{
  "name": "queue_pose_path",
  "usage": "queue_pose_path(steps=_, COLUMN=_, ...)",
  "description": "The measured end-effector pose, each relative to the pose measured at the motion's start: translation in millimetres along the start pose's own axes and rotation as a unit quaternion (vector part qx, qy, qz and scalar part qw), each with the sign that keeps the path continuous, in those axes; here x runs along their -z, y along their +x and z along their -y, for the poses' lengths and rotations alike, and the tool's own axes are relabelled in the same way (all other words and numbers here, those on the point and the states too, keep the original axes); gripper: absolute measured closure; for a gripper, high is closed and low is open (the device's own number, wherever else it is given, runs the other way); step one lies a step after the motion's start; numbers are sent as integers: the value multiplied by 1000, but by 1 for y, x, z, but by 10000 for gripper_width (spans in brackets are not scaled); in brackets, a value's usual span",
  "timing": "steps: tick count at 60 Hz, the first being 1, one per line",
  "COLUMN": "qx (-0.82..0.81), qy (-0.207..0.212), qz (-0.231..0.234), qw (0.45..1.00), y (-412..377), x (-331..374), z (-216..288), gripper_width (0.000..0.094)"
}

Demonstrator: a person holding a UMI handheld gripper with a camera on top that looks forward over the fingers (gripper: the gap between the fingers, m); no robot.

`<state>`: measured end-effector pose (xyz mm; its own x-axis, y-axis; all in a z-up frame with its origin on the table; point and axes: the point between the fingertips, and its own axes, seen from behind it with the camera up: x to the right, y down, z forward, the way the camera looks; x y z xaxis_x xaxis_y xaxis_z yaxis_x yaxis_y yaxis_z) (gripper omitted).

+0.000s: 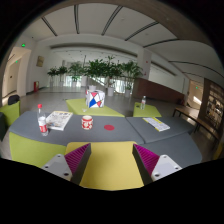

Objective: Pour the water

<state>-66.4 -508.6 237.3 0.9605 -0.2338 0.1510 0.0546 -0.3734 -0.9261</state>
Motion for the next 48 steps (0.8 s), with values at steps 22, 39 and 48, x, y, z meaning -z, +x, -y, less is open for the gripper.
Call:
queue_pose_path(steps=22, qx=14, qy=-5, qz=63, qw=998, y=-130, x=3, z=-32, gripper_width=80)
queue_pose_path(steps=39, qx=18, qy=7, qz=155, qw=988, y=-331, x=-42, z=-19, gripper_width=78)
queue_pose_path(steps=48, qx=20, qy=20, qz=179, qw=983, y=-421, x=-96, z=-5, gripper_width=80)
